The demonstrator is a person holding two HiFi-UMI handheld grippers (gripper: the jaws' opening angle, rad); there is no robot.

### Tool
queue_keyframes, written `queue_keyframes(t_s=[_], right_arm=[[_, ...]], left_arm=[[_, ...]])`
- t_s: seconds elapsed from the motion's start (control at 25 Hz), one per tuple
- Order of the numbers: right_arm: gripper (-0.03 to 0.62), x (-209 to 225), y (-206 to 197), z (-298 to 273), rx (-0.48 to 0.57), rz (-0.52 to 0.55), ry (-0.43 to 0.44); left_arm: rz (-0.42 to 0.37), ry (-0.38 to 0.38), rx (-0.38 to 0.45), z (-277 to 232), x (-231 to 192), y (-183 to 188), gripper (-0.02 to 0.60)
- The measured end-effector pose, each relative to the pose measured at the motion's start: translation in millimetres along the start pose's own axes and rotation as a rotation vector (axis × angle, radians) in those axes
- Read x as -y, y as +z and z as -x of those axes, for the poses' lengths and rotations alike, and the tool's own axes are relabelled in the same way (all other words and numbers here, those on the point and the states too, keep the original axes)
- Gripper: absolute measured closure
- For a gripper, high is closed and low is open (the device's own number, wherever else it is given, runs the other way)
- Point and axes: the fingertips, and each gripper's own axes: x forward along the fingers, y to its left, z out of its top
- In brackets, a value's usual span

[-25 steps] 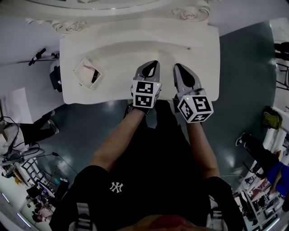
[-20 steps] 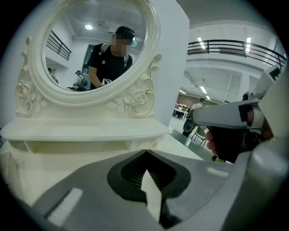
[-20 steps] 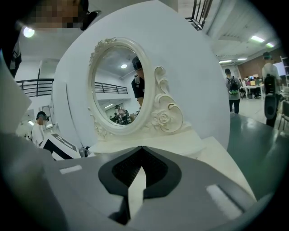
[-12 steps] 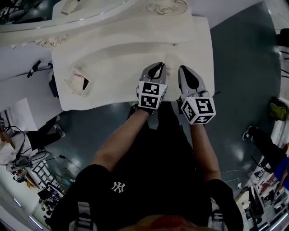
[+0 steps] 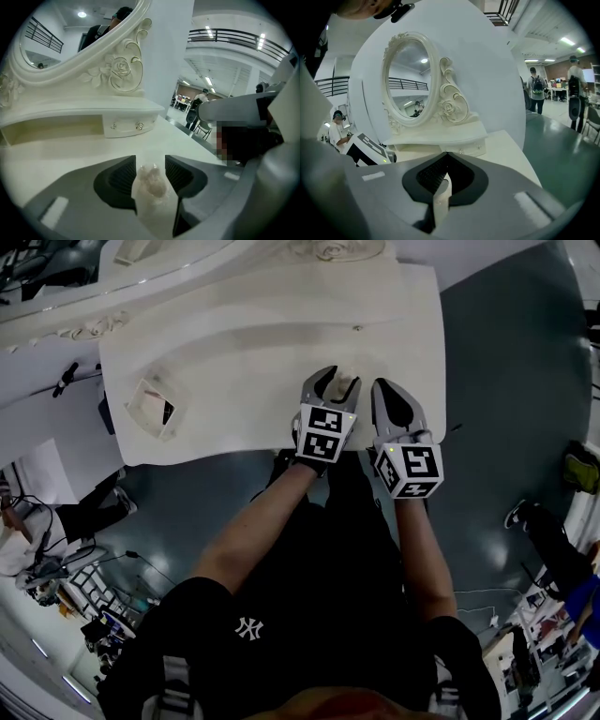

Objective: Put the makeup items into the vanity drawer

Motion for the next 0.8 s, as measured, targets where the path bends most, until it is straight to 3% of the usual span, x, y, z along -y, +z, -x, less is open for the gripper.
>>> queue_keyframes(t_s=[0.52,0.8], right_arm=[[0.569,3,-6,-5,-0.023,-0.004,0.008],[0.569,-21,0,-17,-0.019,0.029,0.043]], left_arm=[[-0.013,0.001,-0.050,-17,-2,-18,0.411],[0.033,0.011,0.011,8,-21,-3,0.416]])
